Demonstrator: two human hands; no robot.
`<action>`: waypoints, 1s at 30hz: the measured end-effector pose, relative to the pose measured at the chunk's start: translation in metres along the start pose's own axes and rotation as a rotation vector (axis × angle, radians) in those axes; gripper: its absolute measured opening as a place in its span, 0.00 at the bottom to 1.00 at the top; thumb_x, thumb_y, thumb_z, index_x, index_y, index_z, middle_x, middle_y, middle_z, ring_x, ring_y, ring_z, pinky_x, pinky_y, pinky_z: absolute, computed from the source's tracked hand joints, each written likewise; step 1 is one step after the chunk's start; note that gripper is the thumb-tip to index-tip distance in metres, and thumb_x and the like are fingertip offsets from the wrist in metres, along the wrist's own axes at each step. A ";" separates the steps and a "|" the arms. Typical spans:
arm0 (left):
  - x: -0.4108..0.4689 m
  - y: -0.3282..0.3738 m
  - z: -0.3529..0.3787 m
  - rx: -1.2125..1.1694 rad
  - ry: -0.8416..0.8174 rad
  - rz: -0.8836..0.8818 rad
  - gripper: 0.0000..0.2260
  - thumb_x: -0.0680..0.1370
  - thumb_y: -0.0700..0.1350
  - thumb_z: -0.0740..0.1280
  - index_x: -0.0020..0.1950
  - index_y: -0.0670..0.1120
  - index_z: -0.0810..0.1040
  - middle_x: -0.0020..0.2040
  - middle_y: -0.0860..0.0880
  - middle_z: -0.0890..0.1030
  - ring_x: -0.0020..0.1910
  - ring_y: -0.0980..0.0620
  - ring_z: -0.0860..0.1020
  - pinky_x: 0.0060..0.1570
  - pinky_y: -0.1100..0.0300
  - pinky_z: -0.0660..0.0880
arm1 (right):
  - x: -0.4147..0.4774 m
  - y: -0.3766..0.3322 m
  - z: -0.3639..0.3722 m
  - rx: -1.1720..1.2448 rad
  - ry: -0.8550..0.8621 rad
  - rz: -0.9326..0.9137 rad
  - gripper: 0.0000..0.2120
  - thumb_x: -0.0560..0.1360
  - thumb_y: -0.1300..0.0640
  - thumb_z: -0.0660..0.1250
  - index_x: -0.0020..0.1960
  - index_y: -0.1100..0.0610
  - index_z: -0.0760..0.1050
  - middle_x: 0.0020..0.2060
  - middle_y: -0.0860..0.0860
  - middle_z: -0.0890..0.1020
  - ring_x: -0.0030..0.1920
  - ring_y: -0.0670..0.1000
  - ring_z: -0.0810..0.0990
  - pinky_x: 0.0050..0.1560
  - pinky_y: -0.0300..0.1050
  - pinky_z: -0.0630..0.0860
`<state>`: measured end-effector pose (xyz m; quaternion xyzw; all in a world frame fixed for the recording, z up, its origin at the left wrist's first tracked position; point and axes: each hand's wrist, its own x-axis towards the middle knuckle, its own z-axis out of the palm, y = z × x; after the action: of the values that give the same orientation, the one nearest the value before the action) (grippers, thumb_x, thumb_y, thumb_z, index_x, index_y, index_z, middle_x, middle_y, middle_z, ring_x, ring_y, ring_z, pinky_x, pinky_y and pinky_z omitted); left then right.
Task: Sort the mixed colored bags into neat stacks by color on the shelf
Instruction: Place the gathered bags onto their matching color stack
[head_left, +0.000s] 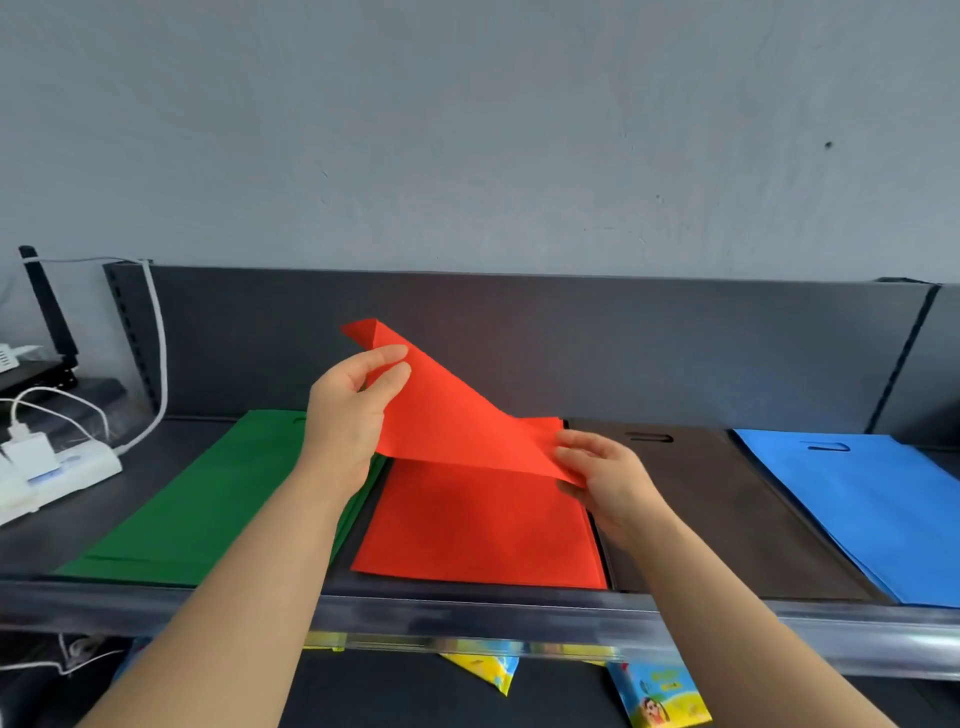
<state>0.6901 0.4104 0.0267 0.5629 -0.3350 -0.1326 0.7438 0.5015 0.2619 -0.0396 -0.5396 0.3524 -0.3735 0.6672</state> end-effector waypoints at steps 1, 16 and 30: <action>0.002 -0.004 -0.003 0.093 0.012 0.014 0.09 0.74 0.41 0.71 0.50 0.54 0.82 0.55 0.51 0.82 0.58 0.52 0.78 0.60 0.56 0.74 | 0.002 -0.002 -0.003 -0.069 0.037 -0.071 0.09 0.74 0.65 0.67 0.53 0.58 0.79 0.44 0.53 0.80 0.41 0.48 0.78 0.43 0.41 0.76; -0.013 -0.093 -0.002 0.983 -0.123 -0.276 0.26 0.75 0.40 0.69 0.71 0.39 0.67 0.67 0.43 0.74 0.64 0.44 0.73 0.61 0.55 0.69 | 0.006 0.040 -0.035 -1.089 0.117 -0.193 0.14 0.72 0.59 0.68 0.58 0.54 0.76 0.46 0.48 0.77 0.46 0.50 0.76 0.45 0.42 0.73; -0.031 -0.102 -0.011 1.218 -0.233 -0.189 0.21 0.79 0.44 0.66 0.70 0.39 0.68 0.65 0.42 0.74 0.64 0.44 0.72 0.61 0.54 0.70 | 0.005 0.055 -0.020 -1.475 0.067 -0.230 0.11 0.77 0.49 0.60 0.46 0.56 0.73 0.49 0.53 0.78 0.50 0.57 0.76 0.51 0.49 0.70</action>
<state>0.6928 0.4029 -0.0798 0.8947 -0.3784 -0.0435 0.2332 0.4927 0.2563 -0.0970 -0.8689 0.4729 -0.1240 0.0775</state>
